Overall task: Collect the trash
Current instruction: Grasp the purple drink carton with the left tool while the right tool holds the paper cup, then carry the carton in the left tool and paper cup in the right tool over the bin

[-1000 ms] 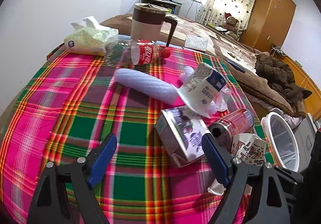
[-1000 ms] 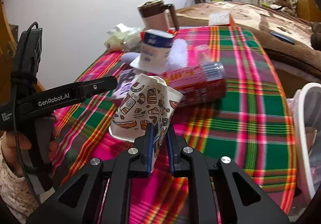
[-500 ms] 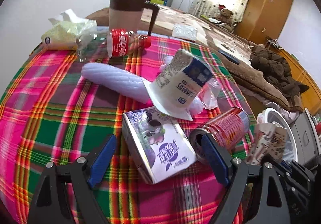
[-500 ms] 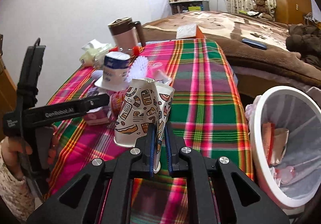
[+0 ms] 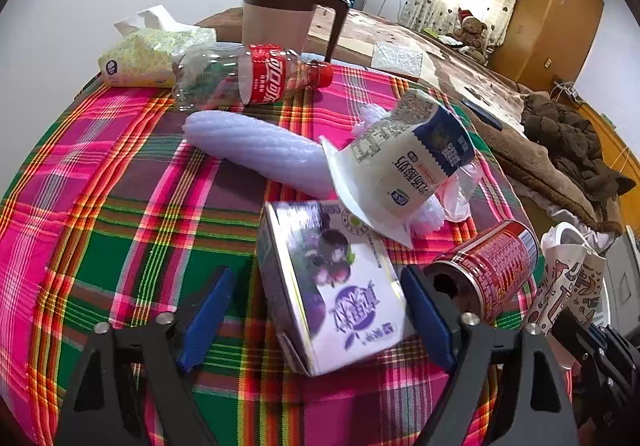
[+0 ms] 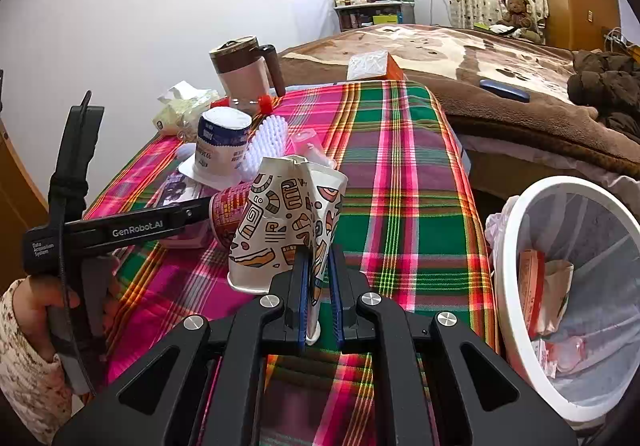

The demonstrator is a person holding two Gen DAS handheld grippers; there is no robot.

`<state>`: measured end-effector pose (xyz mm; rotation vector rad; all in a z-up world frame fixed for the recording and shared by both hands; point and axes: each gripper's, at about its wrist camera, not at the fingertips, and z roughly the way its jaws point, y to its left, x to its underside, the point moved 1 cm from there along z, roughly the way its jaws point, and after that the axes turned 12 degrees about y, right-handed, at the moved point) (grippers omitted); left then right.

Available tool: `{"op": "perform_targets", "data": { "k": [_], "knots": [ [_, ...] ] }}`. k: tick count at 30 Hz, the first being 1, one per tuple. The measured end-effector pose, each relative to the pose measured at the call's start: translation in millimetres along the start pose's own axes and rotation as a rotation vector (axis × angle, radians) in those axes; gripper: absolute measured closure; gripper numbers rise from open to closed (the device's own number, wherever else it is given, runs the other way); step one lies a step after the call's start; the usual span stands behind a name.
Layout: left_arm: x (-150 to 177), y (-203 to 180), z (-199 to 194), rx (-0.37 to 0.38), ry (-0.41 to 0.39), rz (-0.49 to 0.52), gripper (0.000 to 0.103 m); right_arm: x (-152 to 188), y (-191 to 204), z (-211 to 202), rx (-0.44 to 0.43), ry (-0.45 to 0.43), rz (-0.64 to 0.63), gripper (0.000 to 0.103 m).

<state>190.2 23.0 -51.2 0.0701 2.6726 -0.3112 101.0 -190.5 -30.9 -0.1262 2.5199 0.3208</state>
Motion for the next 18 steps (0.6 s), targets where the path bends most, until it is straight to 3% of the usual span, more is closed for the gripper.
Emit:
{"op": "perform_targets", "data": {
  "k": [5,18],
  "knots": [
    [1.6,3.2,0.1,-0.028,-0.001,0.013,0.043,1.4,0.6,1.5,-0.003,0.004,0.005,0.093],
    [19.4,13.8,-18.7,-0.018,-0.033,-0.003,0.044,2.3,3.4,-1.1,-0.009,-0.007,0.014,0.093]
  ]
}}
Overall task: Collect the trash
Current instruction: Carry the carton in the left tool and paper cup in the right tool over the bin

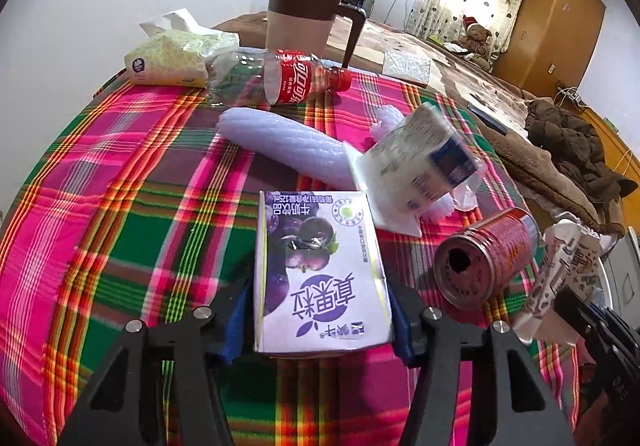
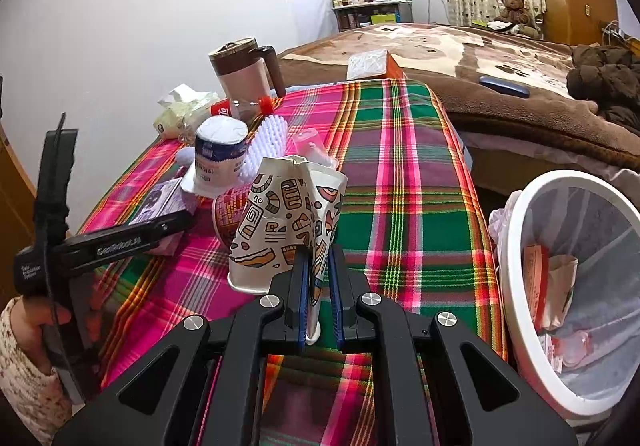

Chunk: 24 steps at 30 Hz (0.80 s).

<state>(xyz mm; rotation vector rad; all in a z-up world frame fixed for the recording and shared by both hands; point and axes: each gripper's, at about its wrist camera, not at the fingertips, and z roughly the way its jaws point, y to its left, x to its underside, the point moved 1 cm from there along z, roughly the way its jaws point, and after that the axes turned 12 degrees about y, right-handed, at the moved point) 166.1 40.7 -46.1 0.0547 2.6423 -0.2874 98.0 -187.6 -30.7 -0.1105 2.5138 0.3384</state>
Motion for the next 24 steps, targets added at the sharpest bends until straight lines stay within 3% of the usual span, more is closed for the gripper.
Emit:
{"op": "perform_targets", "data": {
  "k": [24],
  "knots": [
    [20.6,-23.0,-53.4,0.036,-0.109,0.065,0.044,4.4,0.1,-26.6,0.006,-0.071,0.013,0.093]
  ]
}}
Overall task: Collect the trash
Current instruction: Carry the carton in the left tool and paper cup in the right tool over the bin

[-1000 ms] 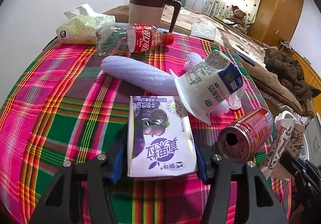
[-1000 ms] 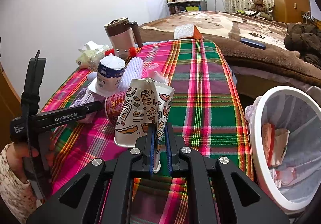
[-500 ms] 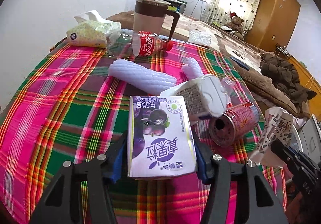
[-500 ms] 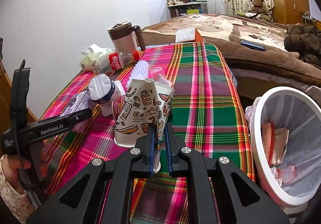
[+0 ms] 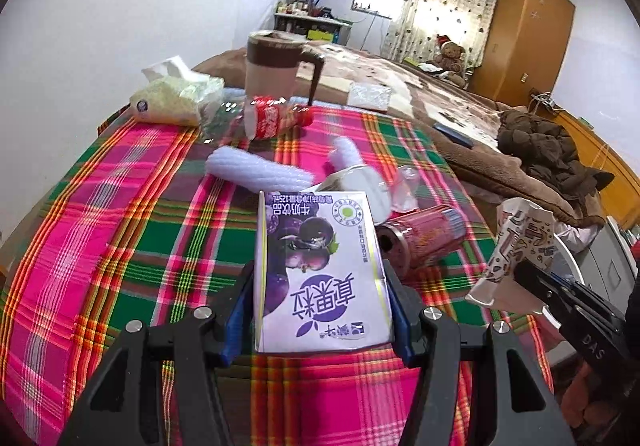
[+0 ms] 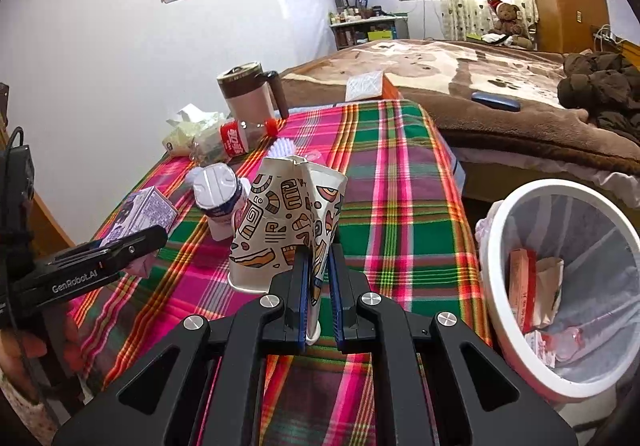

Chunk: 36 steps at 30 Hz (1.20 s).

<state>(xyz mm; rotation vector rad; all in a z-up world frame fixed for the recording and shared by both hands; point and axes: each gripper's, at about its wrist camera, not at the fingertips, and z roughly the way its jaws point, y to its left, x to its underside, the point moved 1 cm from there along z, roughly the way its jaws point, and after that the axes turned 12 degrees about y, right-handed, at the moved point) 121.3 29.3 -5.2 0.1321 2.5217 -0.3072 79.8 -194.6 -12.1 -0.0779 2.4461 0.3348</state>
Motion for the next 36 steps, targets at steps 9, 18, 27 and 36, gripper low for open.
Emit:
{"op": "perform_targets", "data": {
  "k": [9,18,27,36],
  "knots": [
    [0.4,-33.7,-11.8,0.035,-0.036,0.076,0.044,0.4,-18.1,-17.5,0.036,-0.038,0.036,0.093],
    [-5.1,-83.3,-12.2,0.103,-0.048,0.175,0.044,2.9,-49.5,-36.1,0.093,-0.075,0.095,0.093],
    [-8.8,-138.0,-7.5,0.169,-0.052,0.281,0.044,8.3,-90.6,-62.1,0.189,-0.121,0.170,0.093],
    [-11.5,-197.6,9.9,0.251,-0.011,0.375,0.044,12.8,-131.4,-73.6,0.291,-0.121,0.241,0.093]
  ]
}}
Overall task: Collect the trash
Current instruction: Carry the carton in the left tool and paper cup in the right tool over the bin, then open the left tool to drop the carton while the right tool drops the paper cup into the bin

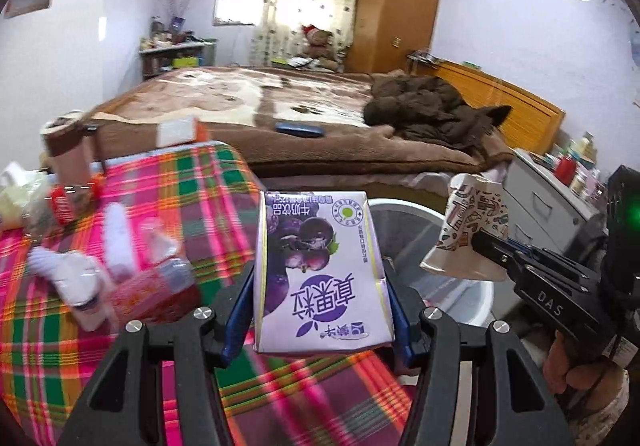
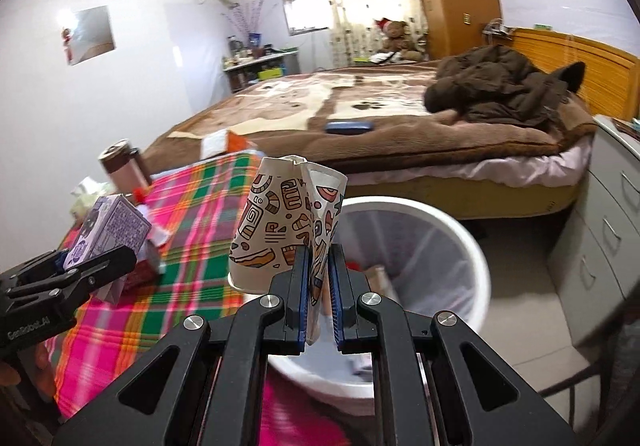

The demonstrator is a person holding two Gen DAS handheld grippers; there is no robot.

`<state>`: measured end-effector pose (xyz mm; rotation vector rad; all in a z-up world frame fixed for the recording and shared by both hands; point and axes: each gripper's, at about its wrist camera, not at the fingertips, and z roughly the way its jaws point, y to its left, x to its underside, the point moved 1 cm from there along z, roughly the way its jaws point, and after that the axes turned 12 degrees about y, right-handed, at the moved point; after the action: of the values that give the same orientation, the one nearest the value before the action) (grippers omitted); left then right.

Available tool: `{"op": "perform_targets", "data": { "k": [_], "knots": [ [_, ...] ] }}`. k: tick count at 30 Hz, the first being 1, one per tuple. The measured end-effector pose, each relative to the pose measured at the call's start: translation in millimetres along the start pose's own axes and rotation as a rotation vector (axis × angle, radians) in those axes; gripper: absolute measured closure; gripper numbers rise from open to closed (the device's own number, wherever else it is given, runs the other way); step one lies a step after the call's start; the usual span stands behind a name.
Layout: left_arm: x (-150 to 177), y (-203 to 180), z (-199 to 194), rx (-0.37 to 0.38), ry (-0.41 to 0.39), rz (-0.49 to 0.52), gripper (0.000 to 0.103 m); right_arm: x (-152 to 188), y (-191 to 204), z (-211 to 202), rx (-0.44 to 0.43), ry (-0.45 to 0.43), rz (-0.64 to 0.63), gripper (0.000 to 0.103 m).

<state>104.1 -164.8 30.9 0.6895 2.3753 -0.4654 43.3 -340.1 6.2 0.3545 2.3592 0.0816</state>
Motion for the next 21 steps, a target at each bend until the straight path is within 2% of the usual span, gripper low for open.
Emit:
{"op": "perform_targets", "data": {
  "k": [10,21],
  "knots": [
    [-12.3,-46.5,37.9,0.063,0.058,0.074,0.044,-1.7,-38.9,22.6,0.100,0.064,0.055,0.093],
    [-20.1,-67.5,60.3,0.057,0.085,0.110,0.042,-1.0,-56.4,36.9,0.136,0.130,0.051,0.091]
  ]
}}
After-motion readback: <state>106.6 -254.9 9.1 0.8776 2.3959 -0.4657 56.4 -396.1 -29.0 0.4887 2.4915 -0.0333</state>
